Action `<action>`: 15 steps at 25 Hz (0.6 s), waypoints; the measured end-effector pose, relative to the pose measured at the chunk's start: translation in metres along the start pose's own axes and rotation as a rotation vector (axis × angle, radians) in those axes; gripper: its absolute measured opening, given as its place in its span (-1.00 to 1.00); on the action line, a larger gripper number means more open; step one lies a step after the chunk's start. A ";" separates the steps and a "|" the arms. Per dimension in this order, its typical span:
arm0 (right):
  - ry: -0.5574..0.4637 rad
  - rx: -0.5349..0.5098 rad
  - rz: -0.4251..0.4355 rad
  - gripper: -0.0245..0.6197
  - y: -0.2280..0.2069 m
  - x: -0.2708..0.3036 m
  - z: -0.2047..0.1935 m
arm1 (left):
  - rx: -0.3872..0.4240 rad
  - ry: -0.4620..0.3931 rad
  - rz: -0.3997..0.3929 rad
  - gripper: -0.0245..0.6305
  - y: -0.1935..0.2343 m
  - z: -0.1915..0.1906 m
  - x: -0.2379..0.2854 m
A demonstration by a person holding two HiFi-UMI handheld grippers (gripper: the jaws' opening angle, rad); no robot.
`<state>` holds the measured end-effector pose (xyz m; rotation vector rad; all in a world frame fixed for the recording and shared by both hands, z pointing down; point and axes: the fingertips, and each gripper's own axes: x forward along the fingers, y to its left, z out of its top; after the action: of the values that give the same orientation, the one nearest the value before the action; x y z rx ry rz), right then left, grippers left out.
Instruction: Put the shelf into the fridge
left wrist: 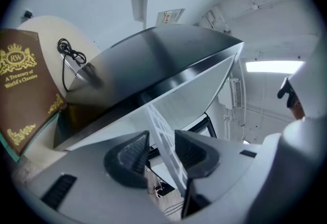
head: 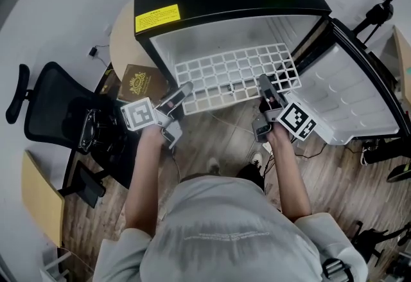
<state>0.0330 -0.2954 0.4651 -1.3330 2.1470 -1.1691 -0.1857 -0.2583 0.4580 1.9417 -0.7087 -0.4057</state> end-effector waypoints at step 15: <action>0.198 0.037 0.105 -0.49 0.013 -0.007 -0.019 | 0.426 -0.069 0.308 -0.44 -0.013 -0.060 -0.044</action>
<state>0.0165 -0.2779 0.4652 -1.1147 2.2888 -1.3400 -0.1821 -0.1844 0.4725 2.1693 -1.1971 -0.1366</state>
